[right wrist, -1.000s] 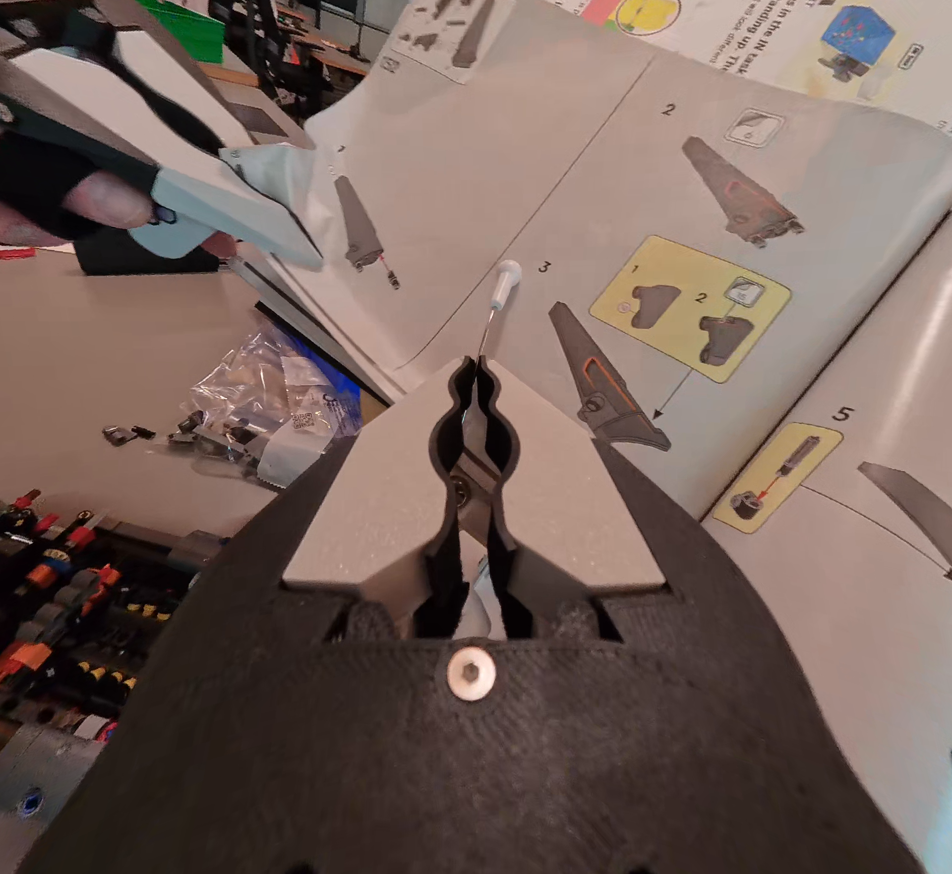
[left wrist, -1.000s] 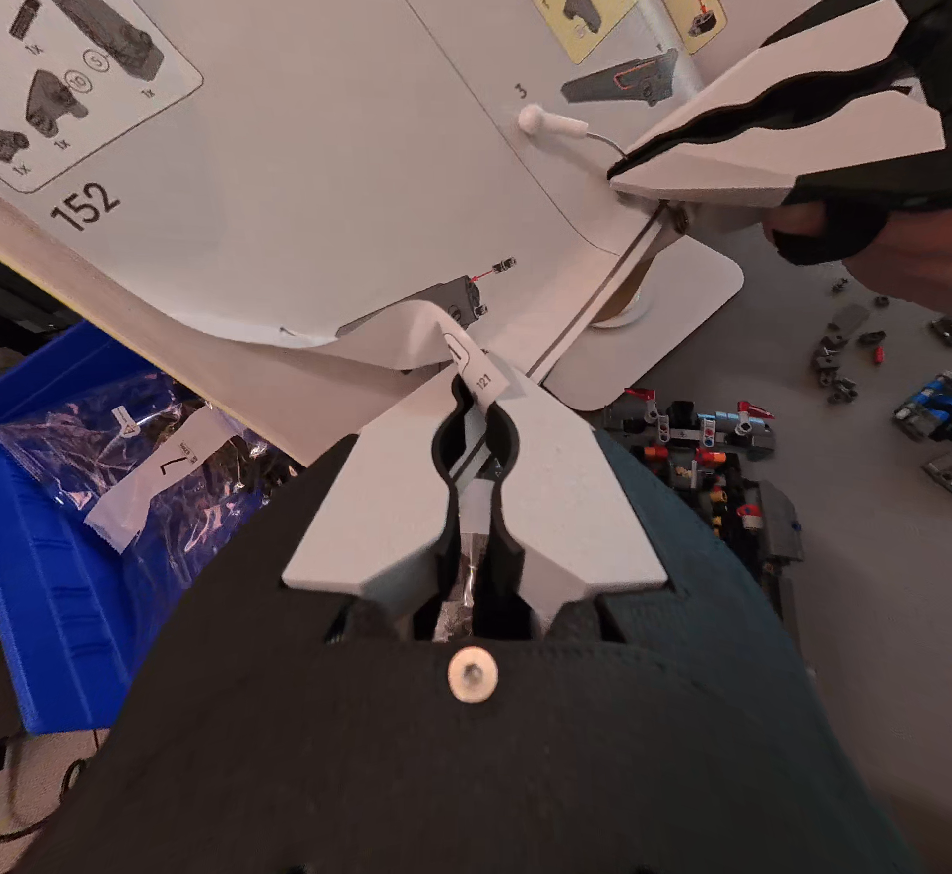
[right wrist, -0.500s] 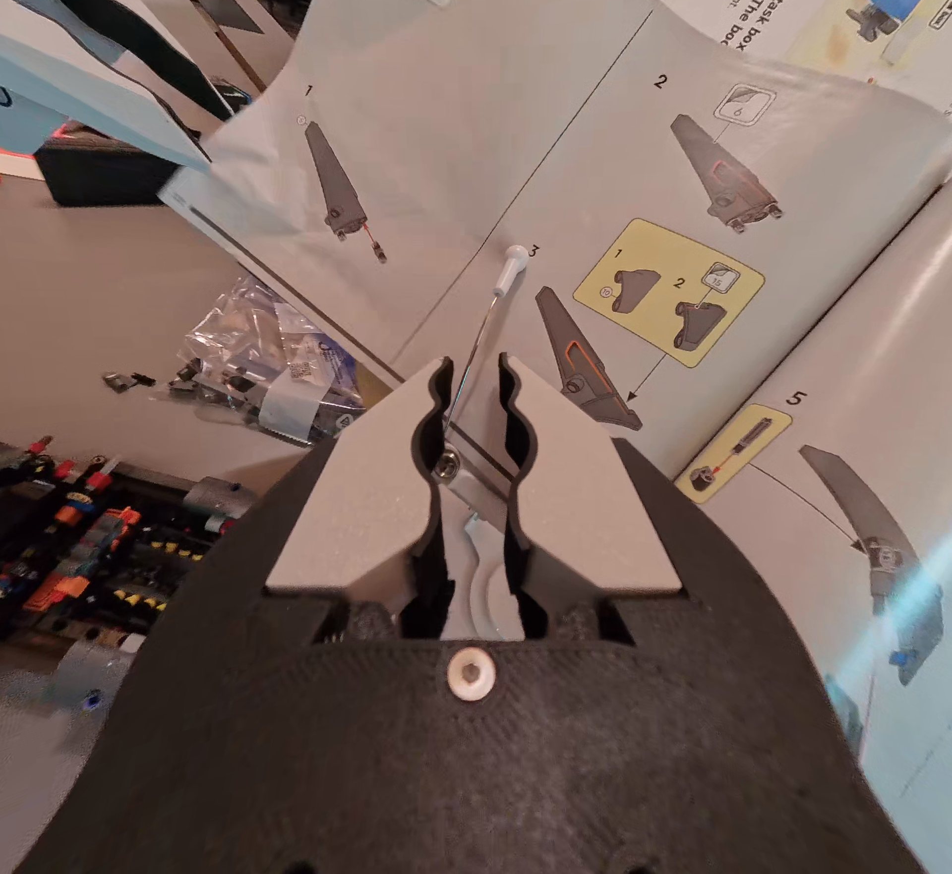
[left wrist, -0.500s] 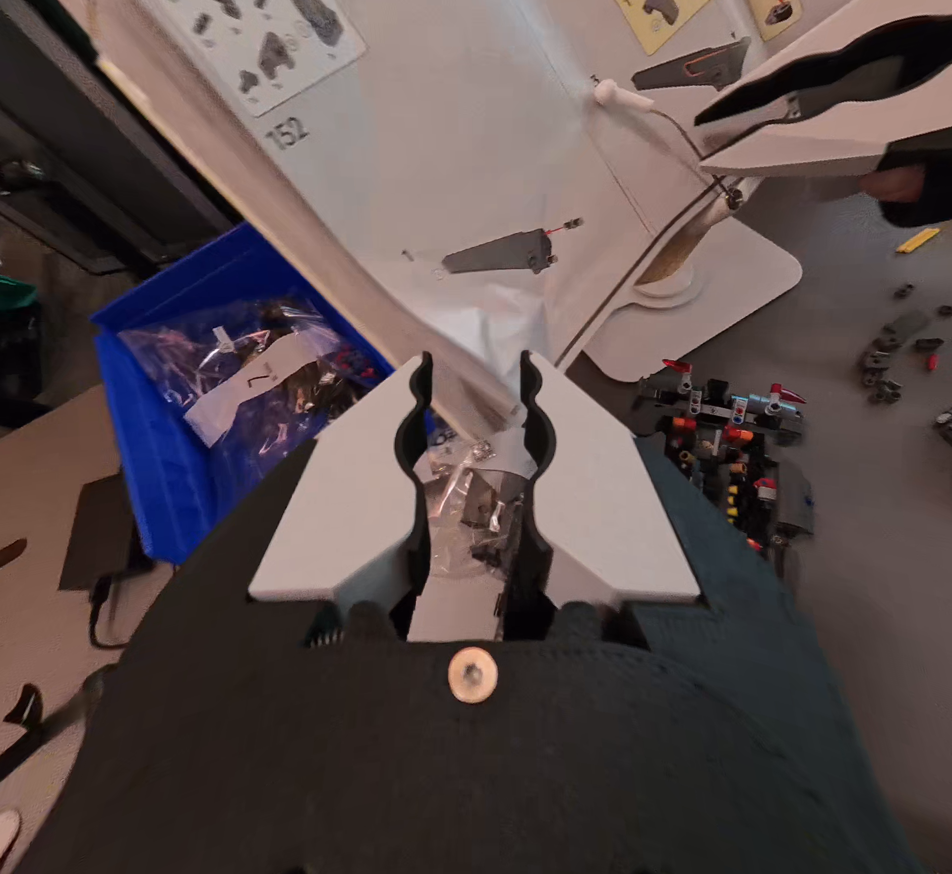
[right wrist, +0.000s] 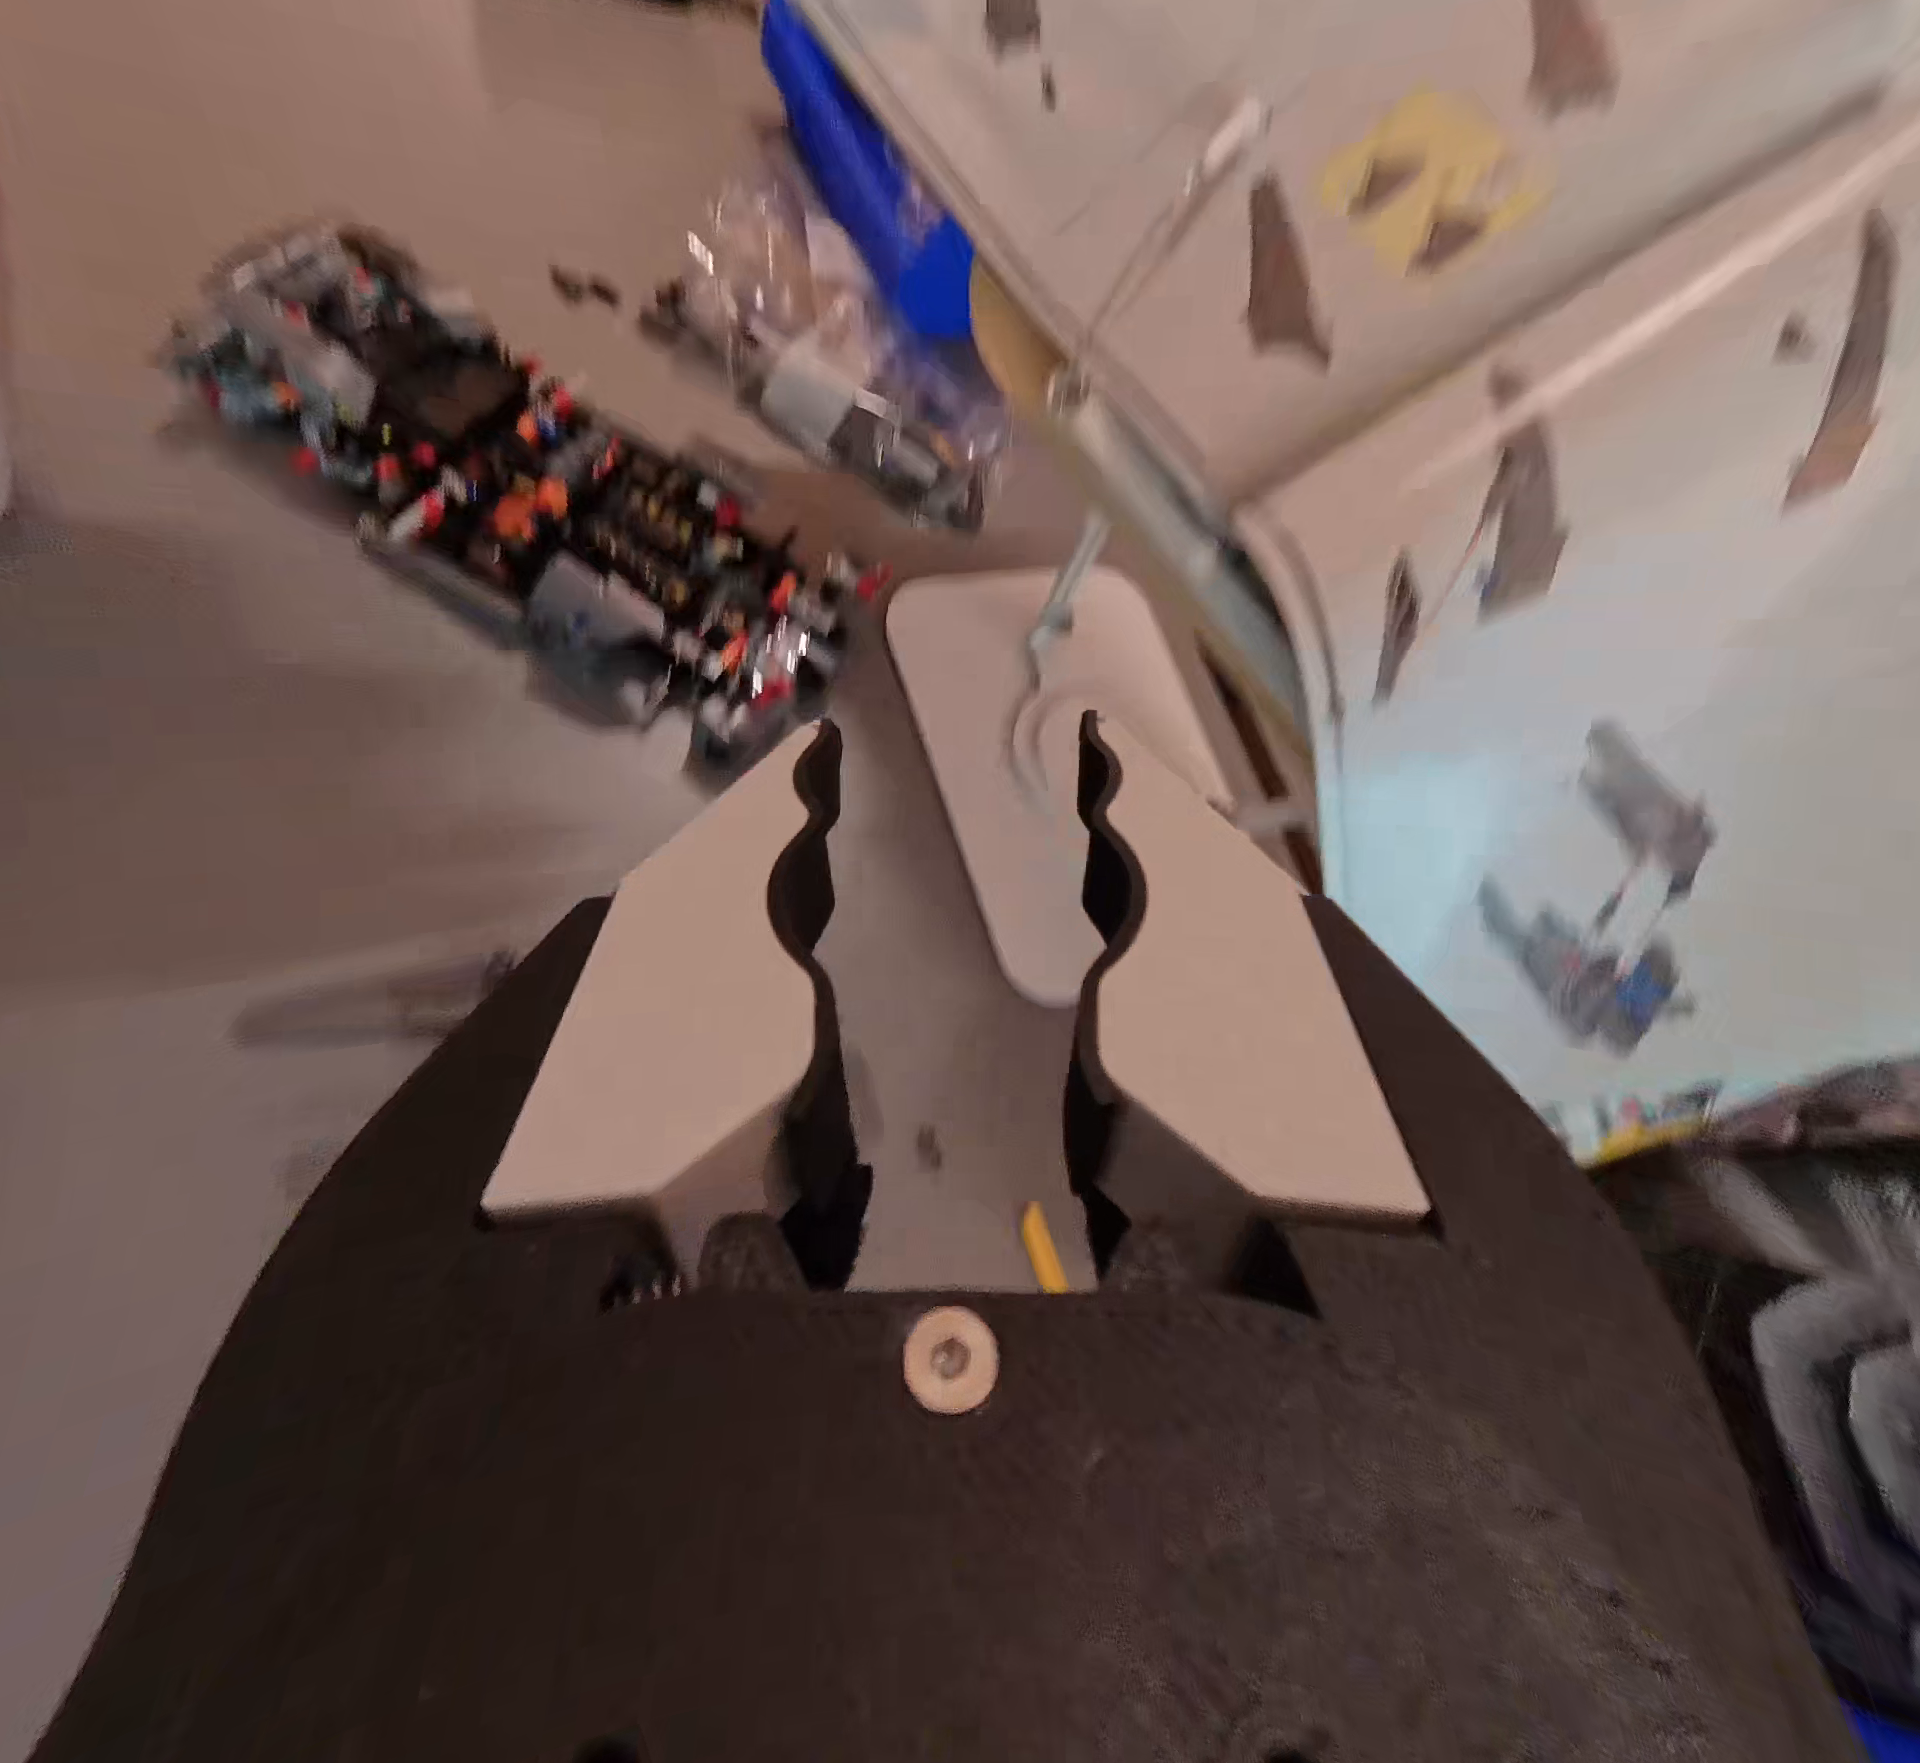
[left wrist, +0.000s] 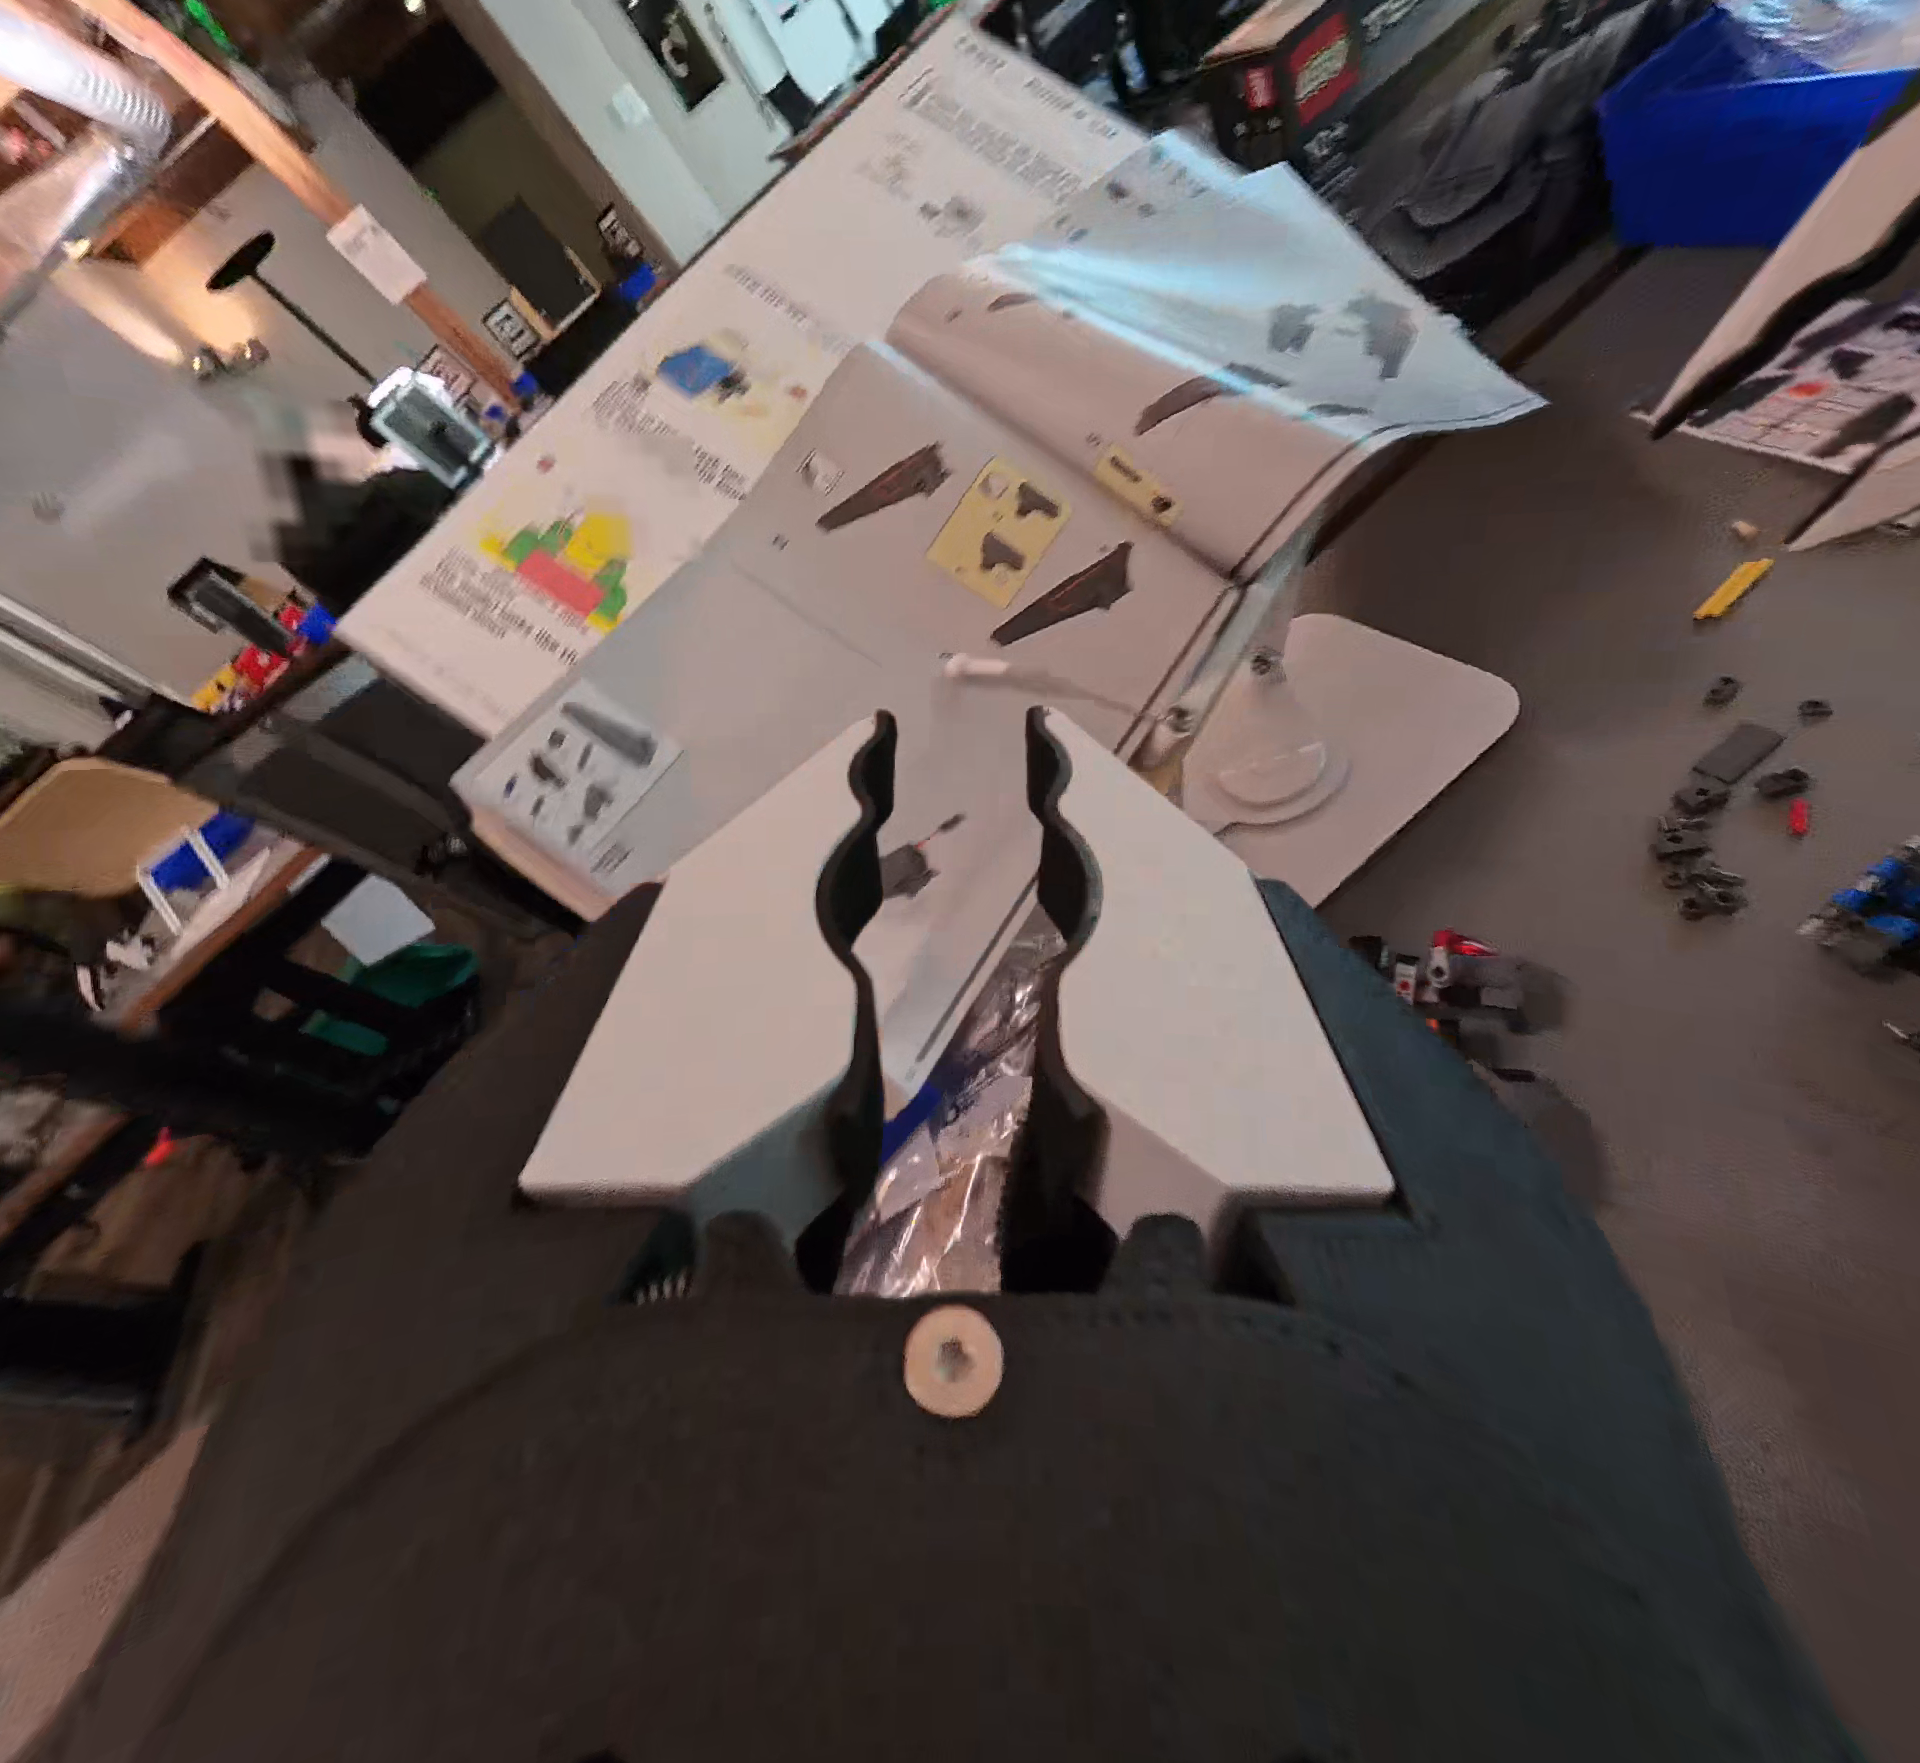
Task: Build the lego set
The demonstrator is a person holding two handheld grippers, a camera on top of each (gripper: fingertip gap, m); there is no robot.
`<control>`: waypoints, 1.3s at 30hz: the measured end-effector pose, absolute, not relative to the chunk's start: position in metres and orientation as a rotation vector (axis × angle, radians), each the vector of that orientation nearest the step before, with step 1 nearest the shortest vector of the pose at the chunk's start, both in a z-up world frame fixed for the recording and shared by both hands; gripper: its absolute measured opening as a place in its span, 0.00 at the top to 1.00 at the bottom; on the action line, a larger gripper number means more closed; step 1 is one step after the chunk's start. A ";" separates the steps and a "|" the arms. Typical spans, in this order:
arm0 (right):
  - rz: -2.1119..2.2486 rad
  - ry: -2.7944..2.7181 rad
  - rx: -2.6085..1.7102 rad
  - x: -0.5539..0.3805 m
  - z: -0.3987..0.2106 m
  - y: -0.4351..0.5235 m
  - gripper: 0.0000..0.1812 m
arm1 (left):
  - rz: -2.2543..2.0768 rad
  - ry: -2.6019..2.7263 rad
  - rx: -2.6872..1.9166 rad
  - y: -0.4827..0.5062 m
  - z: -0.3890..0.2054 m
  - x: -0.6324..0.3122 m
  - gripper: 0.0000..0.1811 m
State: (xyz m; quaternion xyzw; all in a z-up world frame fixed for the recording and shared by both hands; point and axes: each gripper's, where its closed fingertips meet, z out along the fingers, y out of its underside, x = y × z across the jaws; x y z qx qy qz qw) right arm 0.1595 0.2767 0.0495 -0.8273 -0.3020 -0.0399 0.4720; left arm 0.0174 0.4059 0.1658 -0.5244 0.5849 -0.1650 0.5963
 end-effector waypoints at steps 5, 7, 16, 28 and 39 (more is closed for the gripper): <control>0.051 -0.811 -2.225 0.178 -0.021 0.209 0.77 | -0.303 1.592 -1.093 0.342 0.142 0.071 0.88; -0.005 -0.809 -2.268 0.192 -0.042 0.196 0.77 | -0.205 1.673 -1.066 0.330 0.119 0.091 0.88; 0.207 -0.973 -2.265 0.162 -0.096 0.172 0.81 | -0.186 2.117 -1.131 0.252 -0.051 0.085 0.87; 0.238 -1.002 -2.138 0.121 -0.110 0.178 0.85 | -0.500 2.089 -1.550 0.208 -0.149 0.068 0.82; 0.249 -0.983 -2.084 0.123 -0.106 0.175 0.89 | -0.425 2.087 -1.486 0.202 -0.157 0.083 1.00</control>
